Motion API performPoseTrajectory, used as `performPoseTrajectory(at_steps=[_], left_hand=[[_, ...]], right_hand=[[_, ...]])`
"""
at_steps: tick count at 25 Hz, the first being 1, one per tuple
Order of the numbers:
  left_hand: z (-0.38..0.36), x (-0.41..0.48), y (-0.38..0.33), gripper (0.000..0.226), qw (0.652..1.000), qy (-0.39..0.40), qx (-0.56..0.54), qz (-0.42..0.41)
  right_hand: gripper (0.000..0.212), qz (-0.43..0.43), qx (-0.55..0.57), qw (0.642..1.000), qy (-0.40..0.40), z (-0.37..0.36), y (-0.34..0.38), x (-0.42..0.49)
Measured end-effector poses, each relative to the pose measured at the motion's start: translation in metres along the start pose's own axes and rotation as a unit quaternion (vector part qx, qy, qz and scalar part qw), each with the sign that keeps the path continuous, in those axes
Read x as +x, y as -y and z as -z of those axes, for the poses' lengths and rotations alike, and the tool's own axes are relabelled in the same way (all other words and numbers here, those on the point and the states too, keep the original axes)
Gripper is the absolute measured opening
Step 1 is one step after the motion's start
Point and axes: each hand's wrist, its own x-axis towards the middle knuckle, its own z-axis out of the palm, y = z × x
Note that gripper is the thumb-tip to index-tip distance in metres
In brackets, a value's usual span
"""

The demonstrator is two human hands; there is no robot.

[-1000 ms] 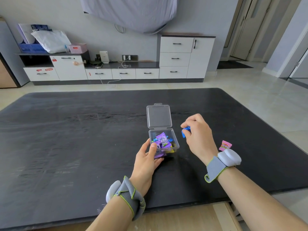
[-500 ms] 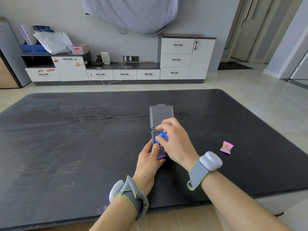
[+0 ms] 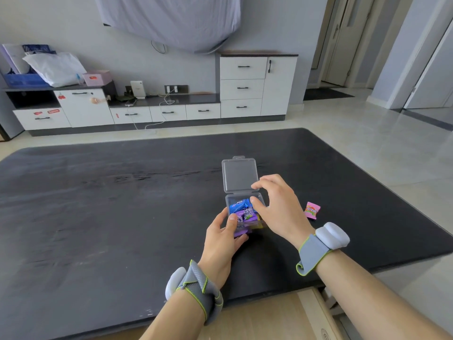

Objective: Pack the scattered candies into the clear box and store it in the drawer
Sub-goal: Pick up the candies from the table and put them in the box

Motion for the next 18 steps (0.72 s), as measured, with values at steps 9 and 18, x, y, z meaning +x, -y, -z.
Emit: performPoseTrajectory(at_steps=[9,18], left_hand=[[-0.013,-0.001,0.003,0.039,1.0,-0.006,-0.009,0.024],[-0.017,-0.003,0.005,0.038,1.0,-0.005,-0.019,0.022]], right_hand=[[0.031,-0.071,-0.031,0.997,0.021,0.021,-0.062,-0.026],[0.028,-0.156,-0.158,0.966,0.129,0.013,-0.102,-0.036]])
